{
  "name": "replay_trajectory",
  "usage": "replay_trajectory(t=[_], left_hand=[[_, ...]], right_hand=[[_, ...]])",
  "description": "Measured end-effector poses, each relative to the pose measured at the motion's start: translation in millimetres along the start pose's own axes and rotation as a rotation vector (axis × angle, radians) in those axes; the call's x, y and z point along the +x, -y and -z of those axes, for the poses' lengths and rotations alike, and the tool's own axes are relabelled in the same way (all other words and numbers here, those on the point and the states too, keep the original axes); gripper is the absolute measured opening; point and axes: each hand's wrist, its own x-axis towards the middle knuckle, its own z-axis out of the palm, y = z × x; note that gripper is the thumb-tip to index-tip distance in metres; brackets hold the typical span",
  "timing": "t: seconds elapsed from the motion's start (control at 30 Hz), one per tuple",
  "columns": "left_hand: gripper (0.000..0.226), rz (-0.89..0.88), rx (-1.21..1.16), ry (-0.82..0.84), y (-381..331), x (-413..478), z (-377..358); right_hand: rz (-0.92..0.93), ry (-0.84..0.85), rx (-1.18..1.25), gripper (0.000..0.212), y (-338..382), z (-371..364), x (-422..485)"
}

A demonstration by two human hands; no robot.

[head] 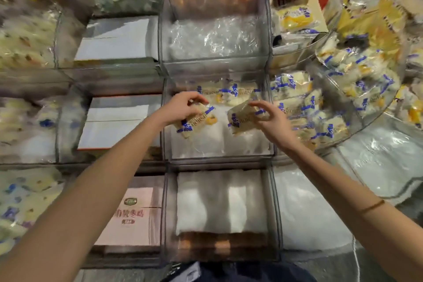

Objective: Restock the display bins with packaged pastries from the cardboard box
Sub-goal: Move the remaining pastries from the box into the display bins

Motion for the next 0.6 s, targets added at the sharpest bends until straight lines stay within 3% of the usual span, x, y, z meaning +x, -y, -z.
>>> replay_trajectory(t=[0.2,0.3,0.4,0.5,0.6], left_hand=[[0.042,-0.113,0.194,0.177,-16,50,4],[0.046,-0.176,0.263,0.185,-12,65,-5],[0.037,-0.282,0.3,0.106,7,66,-21],[0.033,-0.406,0.308,-0.054,37,60,-35],[0.059,-0.377,0.459,-0.1,56,46,-41]], right_hand=[[-0.06,-0.131,0.044,0.055,3,-15,16],[0.0,-0.173,-0.101,0.054,3,-20,25],[0.005,-0.141,-0.49,0.052,-2,-32,32],[0.035,-0.1,-0.674,0.055,-6,-40,33],[0.077,-0.108,-0.814,0.056,-13,-43,33]])
